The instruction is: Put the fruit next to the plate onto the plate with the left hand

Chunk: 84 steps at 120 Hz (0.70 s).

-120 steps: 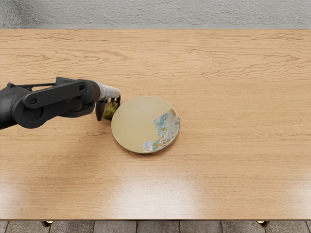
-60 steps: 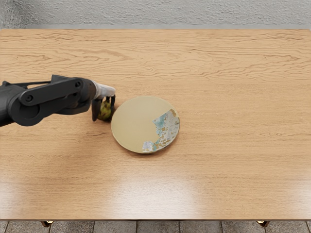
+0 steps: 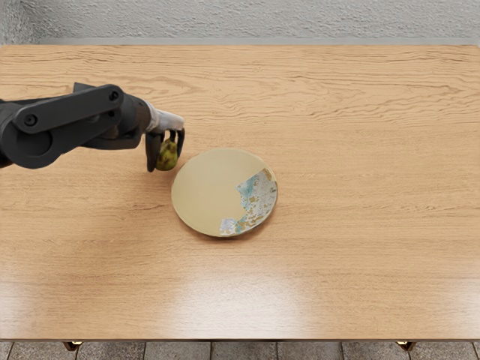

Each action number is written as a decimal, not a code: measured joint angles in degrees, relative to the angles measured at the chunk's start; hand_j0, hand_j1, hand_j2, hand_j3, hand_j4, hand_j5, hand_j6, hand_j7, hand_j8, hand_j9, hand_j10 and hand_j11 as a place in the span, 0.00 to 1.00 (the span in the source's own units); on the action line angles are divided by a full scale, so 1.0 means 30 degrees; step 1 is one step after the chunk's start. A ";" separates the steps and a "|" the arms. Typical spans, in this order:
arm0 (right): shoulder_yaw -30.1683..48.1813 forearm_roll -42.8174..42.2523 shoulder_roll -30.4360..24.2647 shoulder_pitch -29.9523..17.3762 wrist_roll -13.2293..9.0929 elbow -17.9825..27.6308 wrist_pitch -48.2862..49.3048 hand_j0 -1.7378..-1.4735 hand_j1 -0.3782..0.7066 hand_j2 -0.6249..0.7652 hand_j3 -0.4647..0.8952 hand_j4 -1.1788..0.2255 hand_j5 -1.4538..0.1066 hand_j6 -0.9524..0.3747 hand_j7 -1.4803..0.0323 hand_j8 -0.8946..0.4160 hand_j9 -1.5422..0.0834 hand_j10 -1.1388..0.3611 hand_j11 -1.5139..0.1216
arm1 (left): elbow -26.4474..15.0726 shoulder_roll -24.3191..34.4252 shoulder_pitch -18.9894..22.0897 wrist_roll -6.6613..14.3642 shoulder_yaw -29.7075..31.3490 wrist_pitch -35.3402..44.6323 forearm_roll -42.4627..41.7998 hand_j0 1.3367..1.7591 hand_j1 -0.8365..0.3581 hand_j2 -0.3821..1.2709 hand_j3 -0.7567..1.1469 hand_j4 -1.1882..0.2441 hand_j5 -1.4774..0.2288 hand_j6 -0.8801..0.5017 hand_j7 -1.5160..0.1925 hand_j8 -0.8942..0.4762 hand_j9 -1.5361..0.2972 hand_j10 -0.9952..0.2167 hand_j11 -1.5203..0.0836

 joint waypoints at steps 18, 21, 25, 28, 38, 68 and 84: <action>0.0000 0.0001 0.0000 0.0014 0.0000 0.0000 0.0000 0.30 0.03 0.45 0.34 0.84 0.93 0.72 0.98 0.68 0.95 0.76 0.93 | -0.0044 -0.0472 -0.0075 0.0022 -0.0442 -0.0358 -0.0284 0.75 0.45 0.43 0.40 0.41 0.34 0.34 0.35 0.24 0.35 0.27 0.39; 0.0000 -0.0001 0.0000 0.0017 0.0000 0.0000 0.0000 0.30 0.03 0.45 0.34 0.84 0.93 0.72 0.98 0.68 0.95 0.76 0.93 | -0.0046 -0.0611 -0.0075 0.0024 -0.0495 -0.0391 -0.0302 0.75 0.45 0.43 0.40 0.41 0.34 0.34 0.35 0.24 0.35 0.27 0.39; 0.0002 -0.0002 0.0000 0.0020 0.0000 0.0000 0.0000 0.30 0.03 0.45 0.34 0.84 0.93 0.72 0.98 0.68 0.95 0.76 0.93 | -0.0051 -0.0744 -0.0088 0.0030 -0.0561 -0.0423 -0.0348 0.75 0.45 0.43 0.40 0.40 0.34 0.35 0.35 0.24 0.35 0.28 0.39; 0.0002 -0.0002 0.0000 0.0021 0.0000 0.0000 0.0000 0.30 0.03 0.45 0.34 0.84 0.93 0.72 0.98 0.68 0.95 0.76 0.93 | -0.0052 -0.0838 -0.0102 0.0051 -0.0615 -0.0448 -0.0372 0.75 0.45 0.43 0.40 0.41 0.34 0.34 0.35 0.24 0.35 0.28 0.39; 0.0001 0.0000 0.0000 0.0025 0.0000 0.0000 -0.0014 0.30 0.03 0.45 0.34 0.84 0.93 0.72 0.98 0.68 0.95 0.76 0.93 | -0.0056 -0.1366 -0.0060 0.0206 -0.0881 -0.0493 -0.0562 0.75 0.45 0.44 0.40 0.41 0.34 0.34 0.35 0.24 0.35 0.28 0.39; 0.0002 0.0001 0.0000 0.0027 0.0000 -0.0016 -0.0045 0.30 0.03 0.45 0.34 0.84 0.93 0.72 0.98 0.68 0.95 0.76 0.93 | -0.0058 -0.2486 -0.0046 0.0673 -0.1307 -0.0653 -0.0738 0.75 0.47 0.43 0.40 0.39 0.34 0.32 0.36 0.22 0.35 0.28 0.39; 0.0006 0.0001 0.0000 0.0027 0.0000 -0.0021 -0.0074 0.30 0.03 0.45 0.34 0.84 0.93 0.72 0.98 0.68 0.95 0.76 0.93 | -0.0045 -0.2881 0.0020 0.0751 -0.1419 -0.0737 -0.0822 0.75 0.47 0.43 0.40 0.38 0.35 0.31 0.36 0.22 0.35 0.28 0.39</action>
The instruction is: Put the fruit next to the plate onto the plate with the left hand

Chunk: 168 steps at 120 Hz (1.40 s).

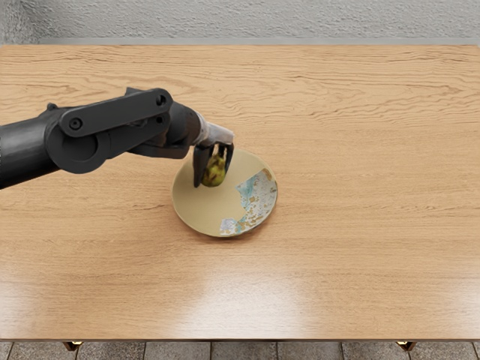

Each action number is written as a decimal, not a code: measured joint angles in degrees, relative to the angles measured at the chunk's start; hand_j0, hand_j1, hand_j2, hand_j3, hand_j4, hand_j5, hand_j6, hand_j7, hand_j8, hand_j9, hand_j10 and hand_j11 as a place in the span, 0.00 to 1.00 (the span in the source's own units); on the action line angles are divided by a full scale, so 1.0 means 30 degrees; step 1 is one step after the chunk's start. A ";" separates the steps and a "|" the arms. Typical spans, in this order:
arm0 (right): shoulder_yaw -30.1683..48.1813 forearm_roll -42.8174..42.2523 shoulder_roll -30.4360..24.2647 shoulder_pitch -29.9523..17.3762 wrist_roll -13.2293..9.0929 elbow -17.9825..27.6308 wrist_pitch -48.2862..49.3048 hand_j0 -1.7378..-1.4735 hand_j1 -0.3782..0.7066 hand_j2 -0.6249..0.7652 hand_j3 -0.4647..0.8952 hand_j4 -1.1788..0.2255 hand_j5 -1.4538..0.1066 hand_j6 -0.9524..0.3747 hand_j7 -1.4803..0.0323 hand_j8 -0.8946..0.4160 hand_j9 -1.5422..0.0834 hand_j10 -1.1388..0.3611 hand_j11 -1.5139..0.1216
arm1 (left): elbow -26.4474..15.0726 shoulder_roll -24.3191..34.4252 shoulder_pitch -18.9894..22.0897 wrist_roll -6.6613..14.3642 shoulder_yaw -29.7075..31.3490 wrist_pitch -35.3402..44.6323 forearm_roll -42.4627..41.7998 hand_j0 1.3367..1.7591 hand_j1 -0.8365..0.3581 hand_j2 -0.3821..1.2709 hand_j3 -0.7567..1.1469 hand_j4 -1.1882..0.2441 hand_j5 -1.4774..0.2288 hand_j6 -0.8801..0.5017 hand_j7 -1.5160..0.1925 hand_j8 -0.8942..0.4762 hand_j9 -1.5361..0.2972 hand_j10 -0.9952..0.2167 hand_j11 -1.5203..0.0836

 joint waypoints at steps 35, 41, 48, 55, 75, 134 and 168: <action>-0.0002 0.0000 0.0000 0.0000 0.0000 0.0015 0.0036 0.30 0.03 0.45 0.34 0.84 0.93 0.72 0.98 0.68 0.95 0.76 0.93 | 0.0016 -0.0193 0.0115 0.0215 0.0043 -0.0029 -0.0093 0.75 0.48 0.42 0.40 0.37 0.36 0.30 0.37 0.20 0.37 0.29 0.41; 0.0008 0.0000 0.0000 0.0000 0.0000 0.0009 0.0030 0.30 0.03 0.45 0.34 0.84 0.93 0.72 0.98 0.68 0.95 0.76 0.93 | 0.0017 -0.0282 0.0138 0.0291 0.0038 -0.0028 -0.0148 0.75 0.48 0.41 0.40 0.37 0.37 0.31 0.39 0.20 0.38 0.30 0.42; 0.0009 0.0000 0.0000 0.0000 0.0000 0.0005 0.0024 0.30 0.03 0.45 0.34 0.84 0.93 0.72 0.98 0.68 0.95 0.76 0.93 | 0.0018 -0.0248 0.0167 0.0390 0.0017 -0.0007 -0.0776 0.76 0.54 0.37 0.40 0.41 0.44 0.34 0.46 0.24 0.44 0.37 0.49; 0.0005 0.0000 0.0000 0.0000 0.0000 0.0009 0.0030 0.30 0.03 0.45 0.34 0.84 0.93 0.72 0.98 0.68 0.95 0.76 0.93 | 0.0020 -0.0129 0.0140 0.0458 -0.0003 0.0004 -0.1805 0.76 0.61 0.34 0.40 0.49 0.52 0.39 0.54 0.32 0.51 0.45 0.58; 0.0001 0.0000 0.0000 0.0000 0.0000 0.0014 0.0042 0.30 0.03 0.45 0.34 0.84 0.93 0.72 0.98 0.68 0.95 0.76 0.93 | 0.0013 -0.0039 0.0139 0.0531 -0.0037 0.0015 -0.3008 0.76 0.76 0.29 0.40 0.64 0.67 0.48 0.69 0.46 0.65 0.61 0.74; -0.0006 0.0000 0.0000 0.0000 0.0000 0.0021 0.0081 0.30 0.03 0.45 0.34 0.84 0.93 0.72 0.98 0.68 0.95 0.76 0.93 | -0.3998 0.4166 0.0372 0.0549 -0.2488 -0.0168 -0.4047 0.76 0.89 0.25 0.40 0.76 0.79 0.56 0.81 0.58 0.76 0.73 0.86; -0.0004 -0.0018 0.0000 0.0000 0.0000 0.0040 0.0102 0.30 0.03 0.45 0.34 0.84 0.93 0.72 0.98 0.68 0.95 0.76 0.93 | -0.5321 0.7738 0.0434 0.0550 -0.3789 -0.1678 -0.7104 0.76 0.95 0.24 0.40 0.80 0.83 0.60 0.85 0.62 0.81 0.78 0.91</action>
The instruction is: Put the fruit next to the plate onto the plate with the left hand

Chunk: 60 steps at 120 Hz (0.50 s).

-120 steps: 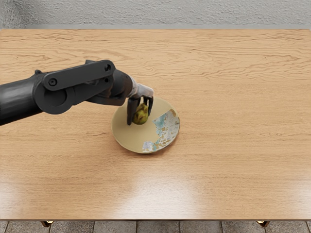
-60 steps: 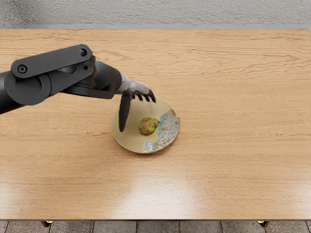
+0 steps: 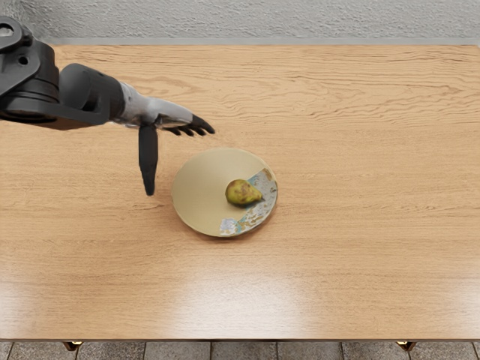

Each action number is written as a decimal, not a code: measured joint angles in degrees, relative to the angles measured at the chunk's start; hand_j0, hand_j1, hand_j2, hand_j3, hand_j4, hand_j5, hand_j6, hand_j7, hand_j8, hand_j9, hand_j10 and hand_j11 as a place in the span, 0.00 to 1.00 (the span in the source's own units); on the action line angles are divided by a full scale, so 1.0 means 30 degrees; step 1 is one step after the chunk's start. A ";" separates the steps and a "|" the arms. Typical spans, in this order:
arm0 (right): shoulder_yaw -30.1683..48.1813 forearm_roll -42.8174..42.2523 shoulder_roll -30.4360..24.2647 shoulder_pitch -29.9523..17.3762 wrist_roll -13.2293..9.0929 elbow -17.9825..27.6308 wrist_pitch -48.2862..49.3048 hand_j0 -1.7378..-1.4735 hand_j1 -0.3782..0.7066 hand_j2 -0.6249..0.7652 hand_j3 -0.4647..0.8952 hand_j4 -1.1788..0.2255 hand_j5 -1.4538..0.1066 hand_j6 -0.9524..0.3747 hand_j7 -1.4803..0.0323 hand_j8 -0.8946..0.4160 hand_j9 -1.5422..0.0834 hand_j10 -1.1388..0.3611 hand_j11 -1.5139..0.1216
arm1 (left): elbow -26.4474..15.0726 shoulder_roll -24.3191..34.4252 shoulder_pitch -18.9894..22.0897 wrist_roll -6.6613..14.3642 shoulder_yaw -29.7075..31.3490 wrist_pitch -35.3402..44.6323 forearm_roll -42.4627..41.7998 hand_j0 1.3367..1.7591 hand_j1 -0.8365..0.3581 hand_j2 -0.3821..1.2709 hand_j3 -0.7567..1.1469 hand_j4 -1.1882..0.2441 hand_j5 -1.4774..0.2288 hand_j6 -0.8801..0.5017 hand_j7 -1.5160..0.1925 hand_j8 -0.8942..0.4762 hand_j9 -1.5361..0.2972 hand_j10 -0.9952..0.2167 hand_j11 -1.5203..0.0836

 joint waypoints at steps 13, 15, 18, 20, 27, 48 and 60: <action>-0.0001 -0.0012 0.0000 0.0000 0.0000 0.0025 0.0001 0.30 0.03 0.45 0.34 0.84 0.93 0.72 0.98 0.68 0.95 0.76 0.93 | -0.0107 0.1836 0.0008 0.0000 -0.0322 -0.0235 -0.1729 0.76 0.96 0.24 0.40 0.80 0.84 0.61 0.86 0.62 0.81 0.79 0.92; -0.0001 -0.0016 0.0000 0.0002 0.0000 0.0027 0.0001 0.30 0.03 0.45 0.34 0.84 0.93 0.72 0.98 0.68 0.95 0.76 0.93 | -0.0116 0.2128 0.0009 0.0000 -0.0351 -0.0253 -0.2042 0.76 0.96 0.24 0.40 0.80 0.84 0.61 0.86 0.63 0.81 0.79 0.92; -0.0001 -0.0021 0.0000 0.0008 0.0000 0.0039 0.0001 0.30 0.03 0.45 0.34 0.84 0.93 0.72 0.98 0.68 0.95 0.76 0.93 | -0.0126 0.2678 0.0000 0.0000 -0.0391 -0.0277 -0.2516 0.76 0.96 0.24 0.40 0.80 0.84 0.61 0.86 0.63 0.81 0.79 0.92; -0.0001 -0.0024 0.0000 0.0011 0.0000 0.0048 0.0003 0.30 0.03 0.45 0.34 0.84 0.93 0.72 0.98 0.68 0.95 0.76 0.93 | -0.0132 0.3037 -0.0014 0.0000 -0.0412 -0.0291 -0.2844 0.76 0.96 0.24 0.40 0.81 0.84 0.61 0.86 0.63 0.81 0.79 0.92; -0.0002 -0.0037 0.0000 0.0019 0.0000 0.0070 0.0007 0.30 0.03 0.45 0.34 0.84 0.93 0.72 0.98 0.68 0.95 0.76 0.93 | -0.0147 0.4014 -0.0028 0.0000 -0.0469 -0.0322 -0.3835 0.76 0.96 0.24 0.40 0.81 0.84 0.61 0.86 0.63 0.82 0.80 0.92; 0.0008 -0.0024 0.0000 0.0036 0.0000 0.0046 -0.0013 0.30 0.03 0.45 0.34 0.84 0.93 0.72 0.98 0.68 0.95 0.76 0.93 | -0.0160 0.4620 -0.0017 0.0000 -0.0520 -0.0359 -0.5380 0.76 0.97 0.23 0.40 0.81 0.85 0.62 0.87 0.63 0.82 0.80 0.93; 0.0020 0.0002 0.0000 0.0032 0.0000 0.0004 -0.0058 0.30 0.03 0.45 0.34 0.84 0.93 0.72 0.98 0.68 0.95 0.76 0.93 | -0.0096 0.5126 -0.0001 0.0000 -0.0520 -0.0363 -0.5847 0.76 0.97 0.23 0.40 0.81 0.85 0.62 0.87 0.63 0.82 0.80 0.93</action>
